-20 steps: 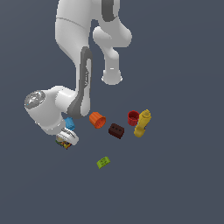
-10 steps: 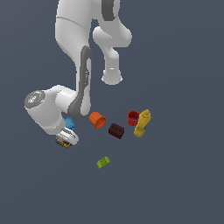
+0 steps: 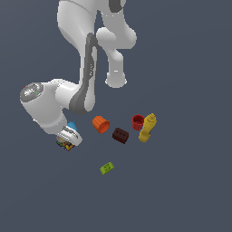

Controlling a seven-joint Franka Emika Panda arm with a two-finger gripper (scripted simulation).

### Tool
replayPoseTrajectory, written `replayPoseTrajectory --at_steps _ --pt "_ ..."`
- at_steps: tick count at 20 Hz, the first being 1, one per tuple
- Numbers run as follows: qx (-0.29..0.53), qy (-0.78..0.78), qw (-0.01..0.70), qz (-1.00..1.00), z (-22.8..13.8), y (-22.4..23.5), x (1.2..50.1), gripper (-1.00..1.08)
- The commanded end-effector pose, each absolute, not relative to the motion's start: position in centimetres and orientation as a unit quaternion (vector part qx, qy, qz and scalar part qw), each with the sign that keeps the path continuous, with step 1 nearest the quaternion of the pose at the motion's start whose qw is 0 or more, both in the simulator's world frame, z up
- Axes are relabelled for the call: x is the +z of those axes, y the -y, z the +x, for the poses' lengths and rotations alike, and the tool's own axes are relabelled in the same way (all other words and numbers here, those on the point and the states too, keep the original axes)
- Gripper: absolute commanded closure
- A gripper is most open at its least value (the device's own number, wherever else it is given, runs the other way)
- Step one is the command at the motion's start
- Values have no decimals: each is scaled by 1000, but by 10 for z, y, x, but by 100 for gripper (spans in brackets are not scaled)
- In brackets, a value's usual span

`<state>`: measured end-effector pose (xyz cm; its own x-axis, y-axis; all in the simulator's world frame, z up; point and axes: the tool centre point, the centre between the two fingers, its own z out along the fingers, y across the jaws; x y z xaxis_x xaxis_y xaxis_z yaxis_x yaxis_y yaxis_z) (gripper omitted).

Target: Pick up a designated object from a clutter of objects.

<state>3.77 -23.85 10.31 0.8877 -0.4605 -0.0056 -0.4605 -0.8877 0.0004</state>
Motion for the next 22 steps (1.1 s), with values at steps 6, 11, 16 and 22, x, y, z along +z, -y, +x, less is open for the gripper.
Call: replayPoseTrajectory --at_steps 6,11,16,22 --pt "0 -237 0 -971 40 221 178 108" --pt "0 -238 0 -971 41 206 238 108" --pt "0 -238 -1 -971 42 191 298 108" --pt "0 -238 -1 -971 45 176 359 108"
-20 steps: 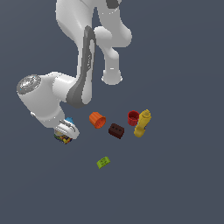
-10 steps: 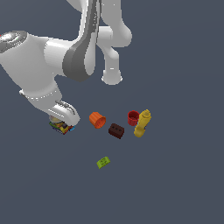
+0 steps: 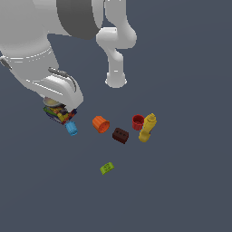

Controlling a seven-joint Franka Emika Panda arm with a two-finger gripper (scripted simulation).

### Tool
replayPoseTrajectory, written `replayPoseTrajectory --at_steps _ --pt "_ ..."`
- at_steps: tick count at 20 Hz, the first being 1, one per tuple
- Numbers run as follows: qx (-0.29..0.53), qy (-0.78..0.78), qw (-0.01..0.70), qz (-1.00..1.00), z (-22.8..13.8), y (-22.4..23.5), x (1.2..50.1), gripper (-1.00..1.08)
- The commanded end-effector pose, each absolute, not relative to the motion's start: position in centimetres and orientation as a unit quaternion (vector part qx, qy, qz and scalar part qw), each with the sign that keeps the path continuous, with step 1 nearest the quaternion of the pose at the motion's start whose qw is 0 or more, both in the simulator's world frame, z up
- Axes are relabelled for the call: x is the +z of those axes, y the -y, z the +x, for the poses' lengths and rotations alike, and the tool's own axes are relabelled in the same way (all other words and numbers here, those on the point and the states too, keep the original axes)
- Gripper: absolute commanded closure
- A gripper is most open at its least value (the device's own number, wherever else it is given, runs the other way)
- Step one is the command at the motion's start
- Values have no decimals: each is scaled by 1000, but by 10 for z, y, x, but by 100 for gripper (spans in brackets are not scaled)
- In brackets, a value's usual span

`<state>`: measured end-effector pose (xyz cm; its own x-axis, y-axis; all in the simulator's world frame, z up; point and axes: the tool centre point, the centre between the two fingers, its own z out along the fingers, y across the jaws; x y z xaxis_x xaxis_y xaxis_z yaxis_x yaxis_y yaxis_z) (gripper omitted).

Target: Pick up a designated object from a clutter of objects.

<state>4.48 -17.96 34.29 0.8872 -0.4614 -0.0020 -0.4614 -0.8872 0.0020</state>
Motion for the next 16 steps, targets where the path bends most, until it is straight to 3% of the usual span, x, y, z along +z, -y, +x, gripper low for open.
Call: replayPoseTrajectory --at_steps 1,8,16 --pt "0 238 1 971 46 174 367 108" --pt "0 237 0 971 49 164 408 108" --pt "0 237 0 972 52 161 422 108"
